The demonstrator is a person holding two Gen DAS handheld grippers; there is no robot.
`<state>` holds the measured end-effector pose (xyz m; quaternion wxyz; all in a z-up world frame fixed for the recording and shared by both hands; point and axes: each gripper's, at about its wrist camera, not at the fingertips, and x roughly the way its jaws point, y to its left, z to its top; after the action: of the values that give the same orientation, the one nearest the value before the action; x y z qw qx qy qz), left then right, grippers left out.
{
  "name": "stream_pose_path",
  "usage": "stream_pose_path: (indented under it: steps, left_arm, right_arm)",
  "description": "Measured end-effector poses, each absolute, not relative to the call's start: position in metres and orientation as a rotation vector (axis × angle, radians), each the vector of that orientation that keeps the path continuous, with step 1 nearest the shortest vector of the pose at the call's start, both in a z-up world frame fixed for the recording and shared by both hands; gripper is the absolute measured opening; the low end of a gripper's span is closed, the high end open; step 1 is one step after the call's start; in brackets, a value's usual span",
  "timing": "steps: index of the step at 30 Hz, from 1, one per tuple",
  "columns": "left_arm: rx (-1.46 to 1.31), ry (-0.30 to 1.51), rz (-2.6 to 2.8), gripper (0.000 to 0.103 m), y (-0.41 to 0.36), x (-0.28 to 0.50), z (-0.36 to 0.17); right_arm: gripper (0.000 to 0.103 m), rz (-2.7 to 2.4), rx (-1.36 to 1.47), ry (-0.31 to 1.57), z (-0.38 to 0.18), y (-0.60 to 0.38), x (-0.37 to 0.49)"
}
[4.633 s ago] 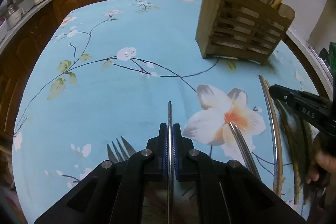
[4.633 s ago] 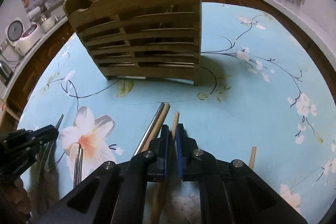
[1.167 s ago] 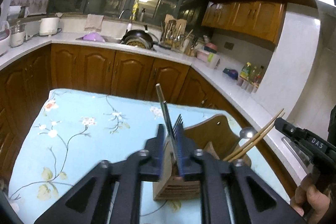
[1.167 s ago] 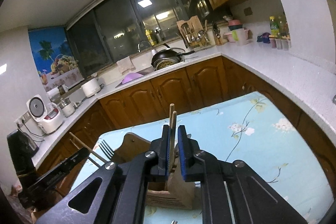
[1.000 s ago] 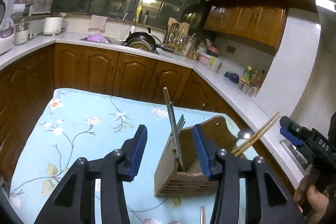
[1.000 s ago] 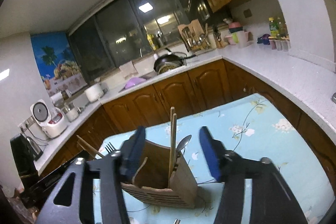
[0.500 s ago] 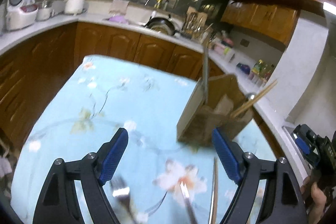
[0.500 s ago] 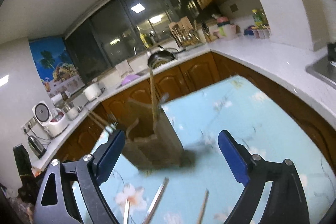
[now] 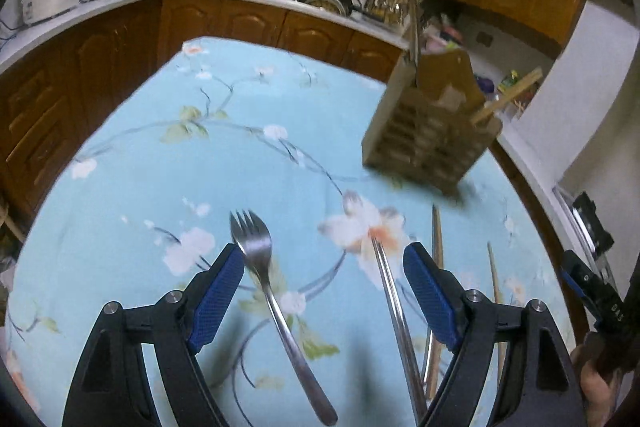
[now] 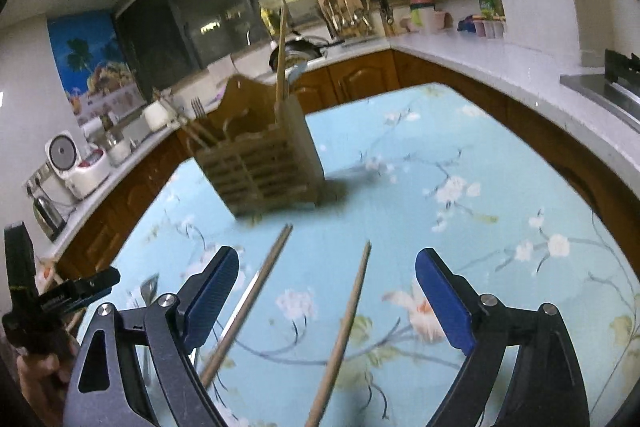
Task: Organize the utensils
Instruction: 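Pull both grippers back from the holder down toward the remaining utensils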
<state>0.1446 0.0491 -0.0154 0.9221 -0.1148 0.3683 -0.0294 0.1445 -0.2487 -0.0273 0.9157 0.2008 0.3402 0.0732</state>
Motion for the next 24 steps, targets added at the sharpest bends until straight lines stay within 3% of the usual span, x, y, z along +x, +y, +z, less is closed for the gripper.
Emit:
stream_pose_path:
  steps: [6, 14, 16, 24]
  left_arm:
    - [-0.16, 0.813, -0.057, 0.08, 0.032, 0.151, -0.02]
    - [-0.096, 0.901, -0.05, 0.073, 0.011, 0.172, -0.033]
    - [-0.096, 0.903, -0.053, 0.068, 0.009, 0.179, -0.038]
    - [-0.08, 0.947, -0.054, 0.063, -0.01, 0.215, -0.052]
  right_arm:
    - [0.085, 0.144, 0.385, 0.725, -0.035, -0.245, 0.14]
    - [0.056, 0.14, 0.377, 0.802, -0.05, -0.243, 0.148]
    - [0.053, 0.142, 0.378, 0.818, -0.054, -0.241, 0.15]
    - [0.047, 0.153, 0.374, 0.859, -0.063, -0.238, 0.161]
